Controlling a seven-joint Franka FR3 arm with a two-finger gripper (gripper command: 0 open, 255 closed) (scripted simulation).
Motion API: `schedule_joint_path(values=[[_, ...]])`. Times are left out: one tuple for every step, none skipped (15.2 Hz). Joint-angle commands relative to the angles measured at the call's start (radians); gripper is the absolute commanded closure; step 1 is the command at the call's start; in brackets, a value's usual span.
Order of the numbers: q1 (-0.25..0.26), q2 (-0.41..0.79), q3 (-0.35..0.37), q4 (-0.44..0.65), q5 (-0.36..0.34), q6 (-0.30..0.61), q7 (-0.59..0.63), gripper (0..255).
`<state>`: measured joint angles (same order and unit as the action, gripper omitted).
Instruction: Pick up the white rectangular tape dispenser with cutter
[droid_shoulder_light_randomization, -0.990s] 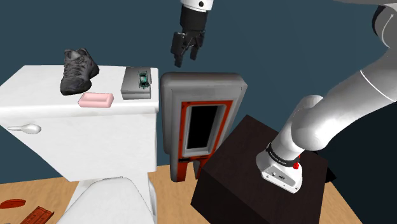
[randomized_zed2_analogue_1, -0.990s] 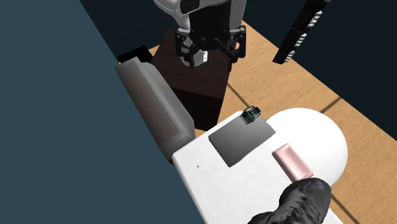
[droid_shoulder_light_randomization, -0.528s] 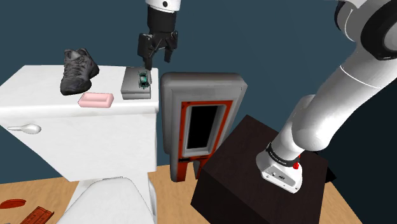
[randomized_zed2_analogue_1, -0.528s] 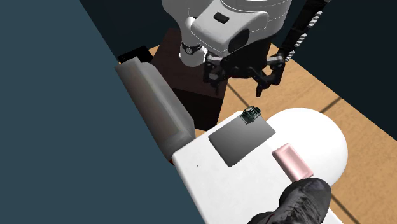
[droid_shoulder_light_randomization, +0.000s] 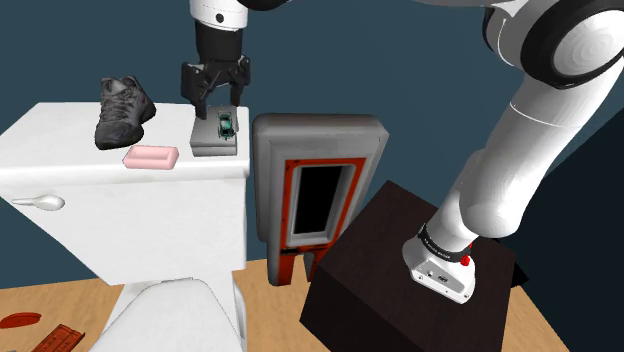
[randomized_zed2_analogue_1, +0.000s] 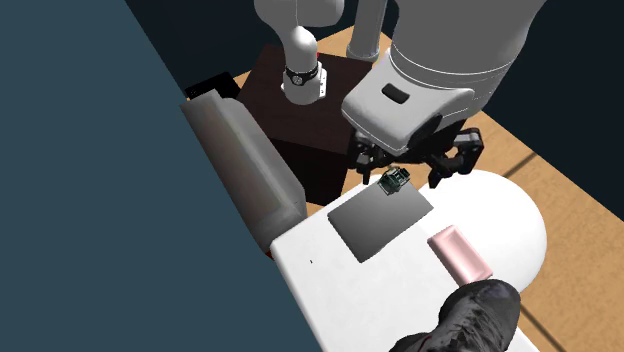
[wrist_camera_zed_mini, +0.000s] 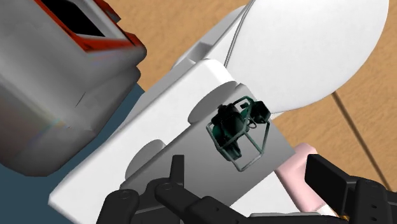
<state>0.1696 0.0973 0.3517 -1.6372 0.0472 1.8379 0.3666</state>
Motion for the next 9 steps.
schedule_joint_path(values=[[0.001, 0.0, 0.001, -0.025, 0.0, 0.026, 0.0, 0], [0.001, 0.0, 0.001, -0.039, 0.001, 0.039, -0.001, 0], [0.001, 0.0, 0.0, -0.053, 0.001, 0.053, -0.001, 0], [0.0, 0.0, 0.0, -0.06, 0.001, 0.061, -0.002, 0], [0.0, -0.001, 0.0, -0.06, 0.001, 0.061, -0.002, 0], [0.001, -0.002, 0.001, -0.061, 0.001, 0.06, -0.002, 255], [0.0, -0.003, 0.0, -0.063, 0.002, 0.06, -0.002, 255], [0.0, -0.004, 0.0, -0.063, 0.002, 0.06, -0.003, 255], [0.0, -0.004, 0.0, -0.063, 0.002, 0.06, -0.003, 255]])
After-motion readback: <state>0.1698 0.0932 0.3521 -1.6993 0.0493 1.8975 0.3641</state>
